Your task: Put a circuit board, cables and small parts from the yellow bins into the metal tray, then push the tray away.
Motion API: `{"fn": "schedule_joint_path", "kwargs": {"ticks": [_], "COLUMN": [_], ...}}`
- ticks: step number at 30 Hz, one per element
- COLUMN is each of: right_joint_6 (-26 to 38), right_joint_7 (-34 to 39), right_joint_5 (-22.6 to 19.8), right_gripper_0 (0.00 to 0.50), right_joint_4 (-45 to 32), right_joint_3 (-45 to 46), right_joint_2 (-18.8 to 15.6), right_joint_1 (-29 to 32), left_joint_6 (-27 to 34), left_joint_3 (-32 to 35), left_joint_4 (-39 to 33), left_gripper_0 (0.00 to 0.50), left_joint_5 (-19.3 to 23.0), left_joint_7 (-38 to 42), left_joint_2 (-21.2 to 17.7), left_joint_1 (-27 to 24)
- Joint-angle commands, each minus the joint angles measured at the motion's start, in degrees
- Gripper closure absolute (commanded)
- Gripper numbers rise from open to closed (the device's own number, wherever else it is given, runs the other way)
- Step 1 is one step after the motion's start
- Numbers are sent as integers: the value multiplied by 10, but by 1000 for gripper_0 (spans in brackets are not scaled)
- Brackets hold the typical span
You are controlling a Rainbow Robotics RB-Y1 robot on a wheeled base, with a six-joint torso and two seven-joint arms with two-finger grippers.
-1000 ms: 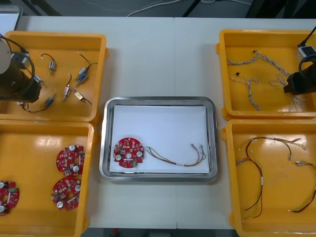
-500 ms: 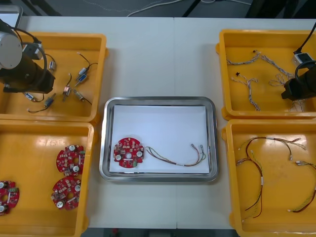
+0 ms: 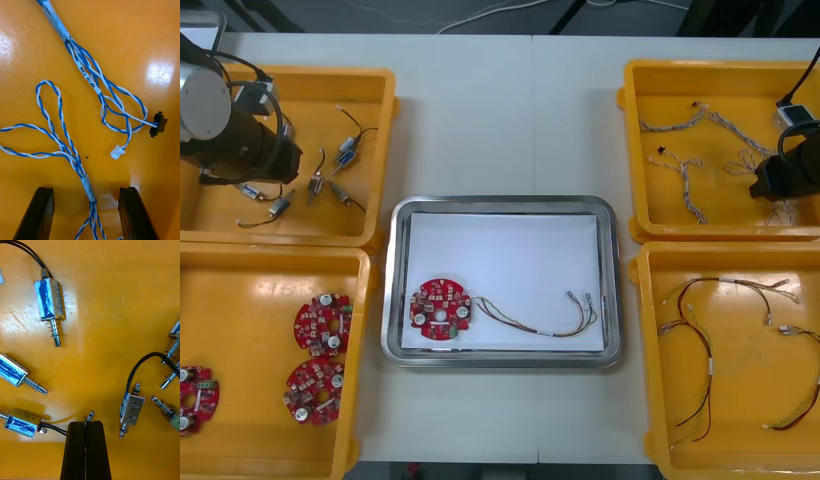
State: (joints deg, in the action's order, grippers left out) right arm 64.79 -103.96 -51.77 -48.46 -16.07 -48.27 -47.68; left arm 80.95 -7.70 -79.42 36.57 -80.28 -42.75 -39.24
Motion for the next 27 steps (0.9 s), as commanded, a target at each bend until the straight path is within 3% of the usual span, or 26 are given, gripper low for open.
{"fn": "schedule_joint_path", "kwargs": {"ticks": [1, 4, 6, 7, 8, 10, 14, 22, 27], "right_joint_6": [-5, -5, -5, -5, -5, -5, -5, 5, 68], "right_joint_7": [-27, -28, -28, -28, -29, -29, -32, -45, -53], "right_joint_5": [-9, -11, -11, -11, -11, -11, -11, -11, -5], "right_gripper_0": [0, 10, 68, 148, 272, 387, 487, 500, 500], "right_joint_4": [2, 2, 2, 2, 2, 3, 2, -17, -80], "right_joint_3": [-11, -13, -14, -16, -18, -20, -20, -17, 12], "right_joint_2": [8, 8, 8, 8, 8, 9, 9, 4, -11], "right_joint_1": [-17, -17, -17, -17, -17, -15, -14, -17, -17], "left_joint_6": [-7, -6, -5, -4, 0, 6, 41, 120, 140], "left_joint_3": [16, 17, 16, 17, 19, 24, 44, 95, 121], "left_joint_4": [-14, -14, -14, -14, -14, -14, -18, -31, -30], "left_gripper_0": [386, 200, 169, 137, 106, 60, 28, 16, 3], "left_joint_5": [9, 9, 9, 8, 6, 7, 8, 21, 28], "left_joint_7": [6, 5, 3, 1, -1, -4, -35, -93, -92], "left_joint_2": [6, 5, 3, 2, 1, -2, -14, -56, -77], "left_joint_1": [-25, -25, -25, -25, -25, -25, -25, -25, -18]}}
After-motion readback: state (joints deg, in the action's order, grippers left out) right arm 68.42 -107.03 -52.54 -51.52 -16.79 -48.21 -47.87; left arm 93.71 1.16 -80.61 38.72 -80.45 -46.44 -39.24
